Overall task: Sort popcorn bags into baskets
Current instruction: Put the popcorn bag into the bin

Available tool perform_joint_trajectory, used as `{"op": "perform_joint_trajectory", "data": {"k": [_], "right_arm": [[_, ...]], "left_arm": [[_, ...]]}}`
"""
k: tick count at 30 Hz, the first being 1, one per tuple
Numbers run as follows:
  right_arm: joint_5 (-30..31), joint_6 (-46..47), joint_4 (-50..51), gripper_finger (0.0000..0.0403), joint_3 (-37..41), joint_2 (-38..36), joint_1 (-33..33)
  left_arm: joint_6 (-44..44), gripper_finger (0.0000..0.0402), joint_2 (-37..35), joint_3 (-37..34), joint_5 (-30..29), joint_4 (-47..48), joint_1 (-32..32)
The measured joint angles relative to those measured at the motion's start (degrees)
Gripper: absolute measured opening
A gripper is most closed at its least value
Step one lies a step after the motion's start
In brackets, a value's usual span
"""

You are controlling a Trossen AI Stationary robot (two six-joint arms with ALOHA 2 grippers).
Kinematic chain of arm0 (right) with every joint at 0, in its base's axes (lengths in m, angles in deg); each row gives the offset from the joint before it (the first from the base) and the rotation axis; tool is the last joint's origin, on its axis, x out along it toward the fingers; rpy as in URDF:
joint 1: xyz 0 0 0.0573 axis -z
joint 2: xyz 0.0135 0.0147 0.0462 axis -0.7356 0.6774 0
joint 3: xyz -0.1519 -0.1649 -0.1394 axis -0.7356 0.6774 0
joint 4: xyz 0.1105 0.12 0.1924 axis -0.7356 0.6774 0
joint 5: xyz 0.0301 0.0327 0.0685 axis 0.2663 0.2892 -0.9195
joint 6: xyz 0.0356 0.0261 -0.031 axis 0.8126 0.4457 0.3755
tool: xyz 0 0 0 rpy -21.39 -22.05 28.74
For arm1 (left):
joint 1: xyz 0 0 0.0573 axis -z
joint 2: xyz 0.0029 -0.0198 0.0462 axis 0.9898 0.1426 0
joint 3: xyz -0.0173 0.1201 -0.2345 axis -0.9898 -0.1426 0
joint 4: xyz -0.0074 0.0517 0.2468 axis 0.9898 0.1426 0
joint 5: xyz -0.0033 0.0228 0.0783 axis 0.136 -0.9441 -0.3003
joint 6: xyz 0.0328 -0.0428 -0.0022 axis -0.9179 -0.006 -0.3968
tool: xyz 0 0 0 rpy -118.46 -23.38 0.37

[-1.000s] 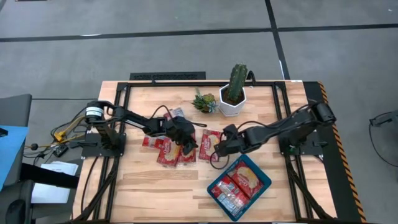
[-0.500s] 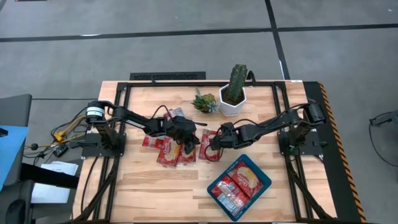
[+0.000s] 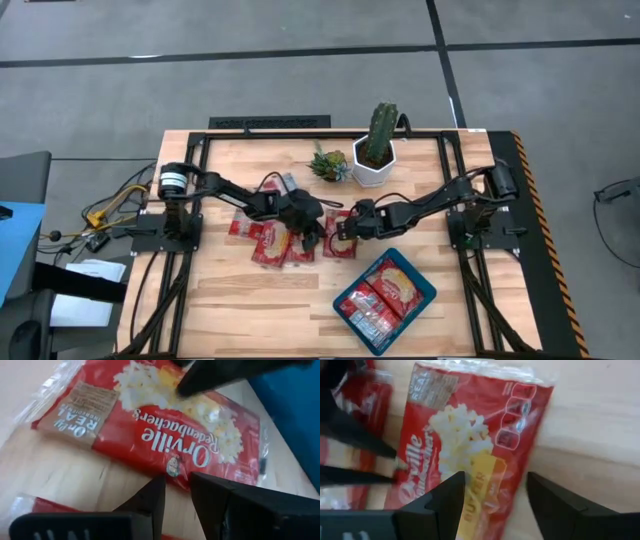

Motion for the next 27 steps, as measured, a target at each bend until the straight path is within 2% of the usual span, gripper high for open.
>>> {"op": "perform_joint_trajectory", "data": {"k": [8,12,15,23,25,27], "right_arm": [[-0.75,-1.87,-3.08,0.0239,0.13,1.55,0.69],[-1.03,-3.54,-4.59,0.0220,0.15,2.43,0.75],[-1.09,-4.27,-4.66,0.0183,0.17,2.56,0.71],[-2.42,-7.96,-6.18,0.0025,0.13,2.41,1.57],[-2.62,-8.32,-6.30,0.0011,0.11,2.41,1.87],[-2.61,-7.98,-6.24,0.0014,0.10,2.30,2.11]], "left_arm": [[-0.02,0.0082,0.72,1.06,0.19,1.00,-0.01],[0.02,0.0082,0.72,1.08,0.15,1.13,-0.01],[0.09,0.0082,0.72,1.08,0.07,1.20,-0.01],[0.31,0.0082,0.74,1.08,-0.03,1.14,-0.01],[0.31,0.0082,0.72,1.06,0.23,1.14,-0.12],[0.44,0.0082,0.72,1.50,1.46,1.90,-0.52]]}}
